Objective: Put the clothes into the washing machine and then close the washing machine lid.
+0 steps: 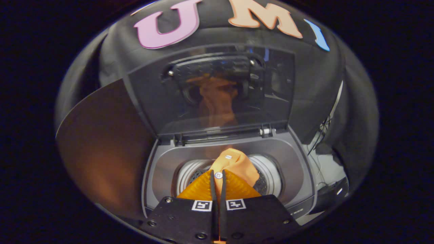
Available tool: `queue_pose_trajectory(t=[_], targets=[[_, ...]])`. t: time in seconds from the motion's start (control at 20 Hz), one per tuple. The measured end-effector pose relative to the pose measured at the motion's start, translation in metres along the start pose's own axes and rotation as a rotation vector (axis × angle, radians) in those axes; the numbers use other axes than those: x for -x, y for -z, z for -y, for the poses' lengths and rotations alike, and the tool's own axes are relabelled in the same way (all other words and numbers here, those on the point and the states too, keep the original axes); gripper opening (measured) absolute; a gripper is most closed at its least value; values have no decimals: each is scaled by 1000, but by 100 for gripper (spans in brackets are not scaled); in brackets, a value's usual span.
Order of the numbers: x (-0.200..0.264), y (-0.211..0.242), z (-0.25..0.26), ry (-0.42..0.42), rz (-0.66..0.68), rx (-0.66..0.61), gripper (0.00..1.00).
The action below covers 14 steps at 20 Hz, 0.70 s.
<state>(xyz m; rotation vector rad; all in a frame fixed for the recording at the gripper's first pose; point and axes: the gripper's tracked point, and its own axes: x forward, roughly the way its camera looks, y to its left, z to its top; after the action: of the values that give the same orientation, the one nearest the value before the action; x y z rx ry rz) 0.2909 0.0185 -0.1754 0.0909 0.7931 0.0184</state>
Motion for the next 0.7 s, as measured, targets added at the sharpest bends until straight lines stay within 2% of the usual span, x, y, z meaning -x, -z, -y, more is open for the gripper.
queue_pose_trajectory(t=[0.15,0.3,0.4,0.5,0.65,0.7], targets=[[-4,8,4,60,-31,-39,2],[-8,16,-6,50,-73,-127,11],[-3,15,-12,39,-83,-98,33],[-3,9,-3,85,-61,-40,55],[6,3,-16,79,-69,10,89],[14,-1,-18,102,-57,47,100]])
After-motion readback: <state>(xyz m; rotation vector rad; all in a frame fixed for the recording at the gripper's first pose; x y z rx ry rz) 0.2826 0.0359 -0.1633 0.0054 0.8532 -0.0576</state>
